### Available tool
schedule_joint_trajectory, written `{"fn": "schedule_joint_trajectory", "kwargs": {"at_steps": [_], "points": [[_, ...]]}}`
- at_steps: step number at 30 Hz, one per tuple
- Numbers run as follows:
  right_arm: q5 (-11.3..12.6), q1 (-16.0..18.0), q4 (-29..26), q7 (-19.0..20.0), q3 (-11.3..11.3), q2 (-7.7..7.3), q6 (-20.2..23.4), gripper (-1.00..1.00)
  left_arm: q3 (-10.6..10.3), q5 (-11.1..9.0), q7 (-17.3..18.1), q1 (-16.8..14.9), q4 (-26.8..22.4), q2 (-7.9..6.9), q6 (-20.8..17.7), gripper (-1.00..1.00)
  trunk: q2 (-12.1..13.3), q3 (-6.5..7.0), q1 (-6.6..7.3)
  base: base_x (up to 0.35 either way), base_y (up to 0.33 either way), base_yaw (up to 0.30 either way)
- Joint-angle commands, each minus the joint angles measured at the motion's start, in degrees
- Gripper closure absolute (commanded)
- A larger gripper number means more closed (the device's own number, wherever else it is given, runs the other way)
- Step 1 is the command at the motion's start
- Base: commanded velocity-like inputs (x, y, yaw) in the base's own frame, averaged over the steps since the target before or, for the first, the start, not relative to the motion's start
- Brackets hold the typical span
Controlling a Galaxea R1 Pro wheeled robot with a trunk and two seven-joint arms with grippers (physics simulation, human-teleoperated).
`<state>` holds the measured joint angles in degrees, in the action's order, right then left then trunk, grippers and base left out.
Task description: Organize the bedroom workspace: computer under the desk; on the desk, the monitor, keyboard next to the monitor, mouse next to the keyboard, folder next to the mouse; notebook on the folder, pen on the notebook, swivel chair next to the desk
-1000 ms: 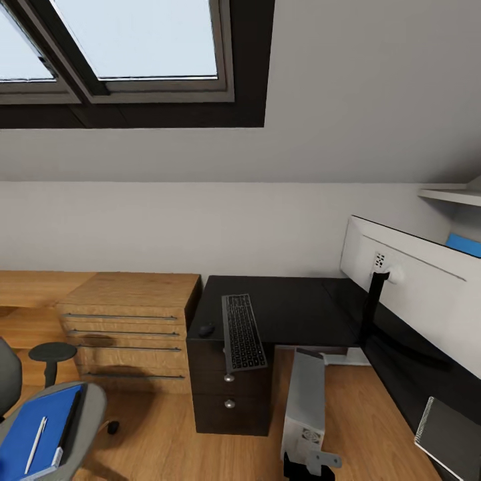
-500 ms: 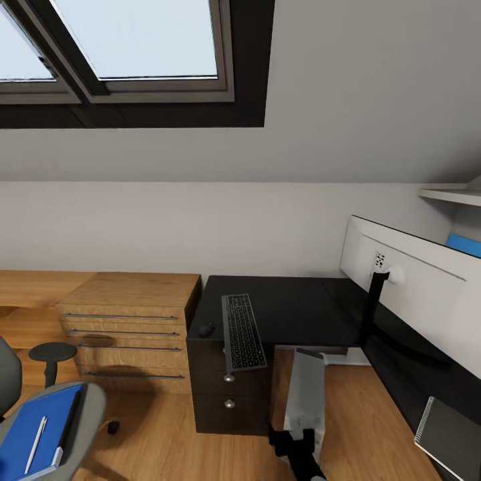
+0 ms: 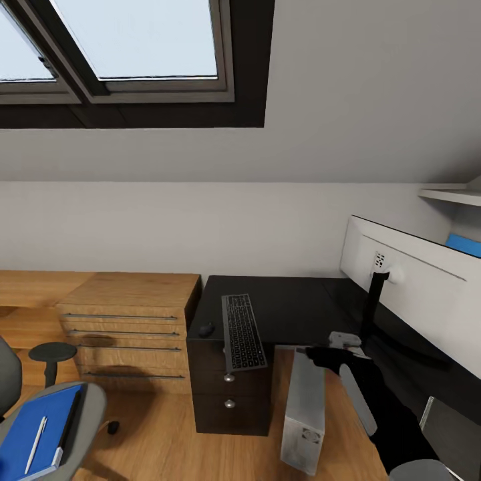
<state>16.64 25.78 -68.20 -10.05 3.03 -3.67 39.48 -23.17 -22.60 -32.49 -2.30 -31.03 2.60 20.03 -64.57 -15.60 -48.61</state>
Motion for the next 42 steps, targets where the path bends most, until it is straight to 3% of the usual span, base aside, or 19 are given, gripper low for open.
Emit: {"fn": "schedule_joint_trajectory", "kwargs": {"at_steps": [1,8,11,19,26,42], "points": [[0.7,0.0,-1.9,-0.6,-0.2,-0.38,1.8,-1.0,-0.5,-0.6,-0.4,-0.1,0.0,-0.06,0.4,-1.0,0.0,-0.08,-0.01,0.0,0.0,0.0],[0.6,-0.5,-8.3,-0.9,-1.7,-2.31,7.9,-1.0,-0.5,-0.6,-0.5,-0.1,0.0,-0.06,0.4,-1.0,0.0,-0.08,-0.01,0.0,0.0,0.0],[0.7,-0.5,-8.8,-0.9,-1.8,-4.06,8.4,-1.0,-0.5,-0.6,-0.5,-0.1,0.0,-0.06,0.4,-1.0,0.0,-0.07,-0.01,0.0,0.0,-0.019],[0.7,-0.5,-8.3,-0.7,-1.9,-4.83,8.3,-1.0,-0.4,-0.6,-0.5,-0.1,0.0,-0.06,0.4,-1.0,0.0,0.08,-0.01,0.0,0.0,-0.169],[0.4,-0.6,-1.7,-0.4,-1.5,-5.01,5.7,-1.0,-1.0,-0.5,-0.1,-0.1,-0.1,0.17,0.4,-1.0,0.0,0.12,-0.01,0.0,0.0,-0.254],[0.0,-0.6,2.8,-0.4,-1.3,-5.0,-0.7,-1.0,-1.0,-0.4,-0.1,-0.1,-0.6,0.26,0.4,-1.0,0.0,0.12,-0.01,0.0,0.0,-0.268]]}}
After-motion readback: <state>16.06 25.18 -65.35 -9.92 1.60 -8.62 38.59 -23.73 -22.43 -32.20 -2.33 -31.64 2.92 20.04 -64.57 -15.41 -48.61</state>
